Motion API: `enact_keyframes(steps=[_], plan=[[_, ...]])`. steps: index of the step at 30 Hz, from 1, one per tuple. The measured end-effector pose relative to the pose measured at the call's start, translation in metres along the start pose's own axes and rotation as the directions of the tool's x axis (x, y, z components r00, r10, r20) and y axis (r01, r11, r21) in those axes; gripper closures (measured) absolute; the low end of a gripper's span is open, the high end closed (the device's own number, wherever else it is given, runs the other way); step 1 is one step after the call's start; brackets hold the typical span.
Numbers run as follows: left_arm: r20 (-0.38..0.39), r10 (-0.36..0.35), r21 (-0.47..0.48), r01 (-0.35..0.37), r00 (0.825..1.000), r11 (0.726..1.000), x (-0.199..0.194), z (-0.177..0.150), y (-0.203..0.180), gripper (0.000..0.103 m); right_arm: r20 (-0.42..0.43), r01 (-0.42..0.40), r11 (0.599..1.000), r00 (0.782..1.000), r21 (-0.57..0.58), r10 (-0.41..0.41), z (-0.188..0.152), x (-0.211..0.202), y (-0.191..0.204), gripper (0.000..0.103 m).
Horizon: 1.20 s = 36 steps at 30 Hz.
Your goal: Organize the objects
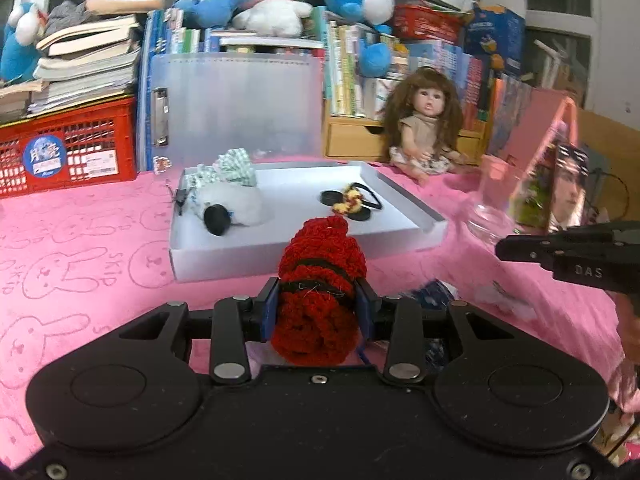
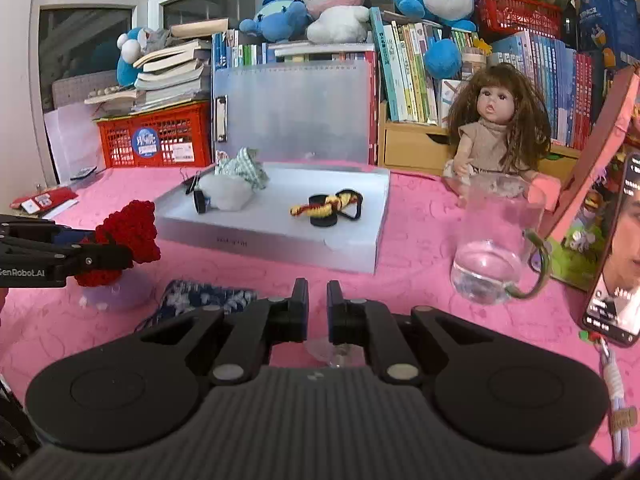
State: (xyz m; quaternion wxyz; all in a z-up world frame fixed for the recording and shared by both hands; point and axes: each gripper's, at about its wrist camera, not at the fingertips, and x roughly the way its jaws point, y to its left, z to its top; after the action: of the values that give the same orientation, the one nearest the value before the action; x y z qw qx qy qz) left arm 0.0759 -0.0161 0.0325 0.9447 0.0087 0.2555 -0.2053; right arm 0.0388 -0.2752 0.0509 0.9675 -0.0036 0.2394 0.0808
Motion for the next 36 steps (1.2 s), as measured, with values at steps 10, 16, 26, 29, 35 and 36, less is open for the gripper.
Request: enact_keyframes(steps=[10,16,26,29,35,36], plan=[[-0.001,0.027,-0.066,-0.027,1.0,0.997,0.006,0.014,0.02,0.067,0.017,-0.023,0.997,1.0,0.072,0.022,0.024,0.013,-0.01,0.091],[-0.014,0.03,-0.072,-0.031,0.999,0.997,0.007,0.009,0.021,0.067,-0.007,-0.04,0.989,0.999,0.143,0.042,0.018,0.014,-0.023,0.085],[-0.019,0.03,-0.051,-0.031,0.999,0.998,0.008,0.001,0.015,0.066,-0.068,0.053,0.997,0.996,0.052,-0.049,-0.016,0.014,-0.014,0.032],[-0.018,0.028,-0.049,-0.029,0.999,0.998,0.007,0.001,0.014,0.067,-0.088,0.06,0.997,0.995,0.041,-0.056,-0.023,0.018,-0.01,0.031],[-0.015,0.028,-0.046,-0.029,0.999,0.999,0.007,0.001,0.014,0.067,-0.129,0.044,0.997,0.991,0.06,-0.036,-0.031,0.022,-0.006,0.078],[-0.015,0.03,-0.047,-0.031,0.999,0.998,0.007,0.001,0.014,0.067,-0.132,0.051,0.997,0.99,0.054,-0.043,-0.032,0.022,-0.005,0.078]])
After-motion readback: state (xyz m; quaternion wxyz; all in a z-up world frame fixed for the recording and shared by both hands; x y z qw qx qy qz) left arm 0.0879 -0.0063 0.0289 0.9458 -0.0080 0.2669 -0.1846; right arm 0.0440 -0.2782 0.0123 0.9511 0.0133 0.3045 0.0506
